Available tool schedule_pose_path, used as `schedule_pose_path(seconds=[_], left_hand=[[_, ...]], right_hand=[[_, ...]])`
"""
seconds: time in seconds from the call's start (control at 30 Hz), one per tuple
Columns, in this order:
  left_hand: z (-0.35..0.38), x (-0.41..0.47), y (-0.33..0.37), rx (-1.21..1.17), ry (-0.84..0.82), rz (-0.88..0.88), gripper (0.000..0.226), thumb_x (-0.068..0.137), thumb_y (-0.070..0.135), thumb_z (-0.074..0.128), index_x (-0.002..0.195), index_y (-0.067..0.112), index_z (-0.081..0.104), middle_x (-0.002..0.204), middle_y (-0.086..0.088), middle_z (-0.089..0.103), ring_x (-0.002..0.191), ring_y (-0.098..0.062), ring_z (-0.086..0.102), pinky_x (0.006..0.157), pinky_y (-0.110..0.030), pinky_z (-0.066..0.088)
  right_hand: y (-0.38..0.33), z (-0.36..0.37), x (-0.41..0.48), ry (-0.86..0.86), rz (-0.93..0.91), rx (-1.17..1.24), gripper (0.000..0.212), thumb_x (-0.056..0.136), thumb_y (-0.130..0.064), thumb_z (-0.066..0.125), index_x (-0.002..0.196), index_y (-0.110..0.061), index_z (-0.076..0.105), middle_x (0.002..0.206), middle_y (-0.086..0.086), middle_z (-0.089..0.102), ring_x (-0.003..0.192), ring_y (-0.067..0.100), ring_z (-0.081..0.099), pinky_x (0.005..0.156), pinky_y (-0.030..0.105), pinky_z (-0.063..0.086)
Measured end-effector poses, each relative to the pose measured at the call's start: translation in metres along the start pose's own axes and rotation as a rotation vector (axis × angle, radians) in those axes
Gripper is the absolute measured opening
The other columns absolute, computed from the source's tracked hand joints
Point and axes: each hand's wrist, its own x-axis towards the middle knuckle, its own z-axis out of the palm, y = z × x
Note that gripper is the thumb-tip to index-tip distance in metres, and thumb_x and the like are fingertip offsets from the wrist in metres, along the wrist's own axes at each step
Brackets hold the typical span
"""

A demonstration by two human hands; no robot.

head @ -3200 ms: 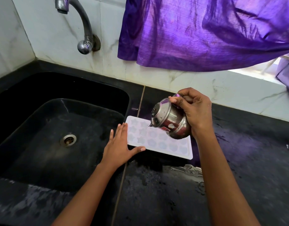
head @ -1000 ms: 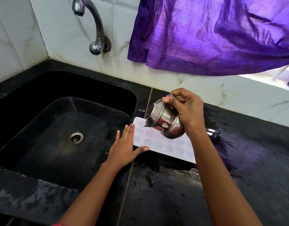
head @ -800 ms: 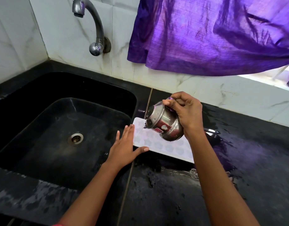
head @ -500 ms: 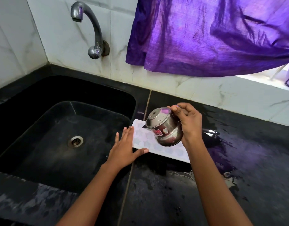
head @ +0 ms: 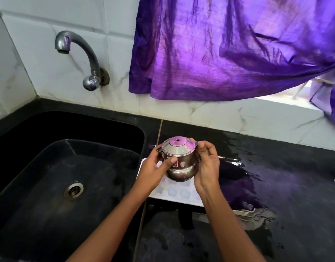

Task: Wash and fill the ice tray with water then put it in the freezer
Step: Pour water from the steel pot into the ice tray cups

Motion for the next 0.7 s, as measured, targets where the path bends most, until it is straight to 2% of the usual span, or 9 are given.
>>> schedule_pose_path(seconds=[0.07, 0.17, 0.23, 0.33, 0.57, 0.7], left_hand=[[0.001, 0.013, 0.001, 0.000, -0.029, -0.002, 0.054, 0.062, 0.051, 0.073, 0.110, 0.043, 0.052, 0.109, 0.017, 0.065, 0.105, 0.003, 0.060, 0.089, -0.019, 0.049], [0.001, 0.035, 0.000, -0.014, -0.074, -0.017, 0.055, 0.064, 0.039, 0.078, 0.111, 0.041, 0.049, 0.111, 0.014, 0.063, 0.101, 0.007, 0.060, 0.084, -0.015, 0.048], [0.003, 0.050, -0.005, -0.027, -0.109, -0.029, 0.052, 0.070, 0.029, 0.076, 0.113, 0.040, 0.048, 0.113, 0.014, 0.061, 0.104, 0.003, 0.059, 0.083, -0.016, 0.049], [0.005, 0.071, -0.010, -0.058, -0.163, -0.045, 0.048, 0.083, 0.009, 0.065, 0.116, 0.036, 0.044, 0.116, 0.012, 0.057, 0.108, -0.002, 0.056, 0.083, -0.013, 0.048], [0.002, 0.103, -0.029, -0.062, -0.268, -0.135, 0.064, 0.078, 0.026, 0.069, 0.131, 0.031, 0.034, 0.134, 0.007, 0.048, 0.124, 0.000, 0.045, 0.097, -0.016, 0.041], [0.001, 0.113, -0.041, -0.048, -0.274, -0.171, 0.064, 0.080, 0.023, 0.068, 0.132, 0.029, 0.032, 0.133, 0.007, 0.047, 0.123, 0.001, 0.044, 0.102, -0.020, 0.039]], right_hand=[[-0.001, -0.002, 0.010, 0.014, -0.017, -0.088, 0.032, 0.062, -0.034, 0.072, 0.085, -0.014, 0.061, 0.084, 0.000, 0.071, 0.087, 0.014, 0.067, 0.073, 0.026, 0.053], [0.000, -0.008, 0.025, 0.042, -0.032, -0.285, 0.017, 0.077, -0.028, 0.065, 0.090, -0.017, 0.065, 0.086, -0.002, 0.066, 0.076, 0.010, 0.060, 0.064, 0.023, 0.048], [0.002, -0.012, 0.036, 0.042, -0.050, -0.334, 0.008, 0.085, -0.019, 0.061, 0.090, -0.015, 0.067, 0.089, 0.001, 0.066, 0.078, 0.010, 0.059, 0.068, 0.022, 0.048], [0.007, -0.018, 0.055, 0.053, -0.048, -0.376, 0.012, 0.087, -0.012, 0.060, 0.095, -0.009, 0.067, 0.094, 0.008, 0.066, 0.086, 0.017, 0.059, 0.074, 0.027, 0.049], [0.022, -0.030, 0.088, 0.060, 0.020, -0.418, 0.019, 0.087, -0.007, 0.059, 0.104, -0.002, 0.066, 0.103, 0.015, 0.068, 0.096, 0.023, 0.063, 0.085, 0.033, 0.052], [0.032, -0.034, 0.097, 0.060, 0.046, -0.420, 0.016, 0.087, -0.006, 0.059, 0.101, -0.003, 0.067, 0.100, 0.014, 0.068, 0.096, 0.024, 0.063, 0.087, 0.035, 0.052]])
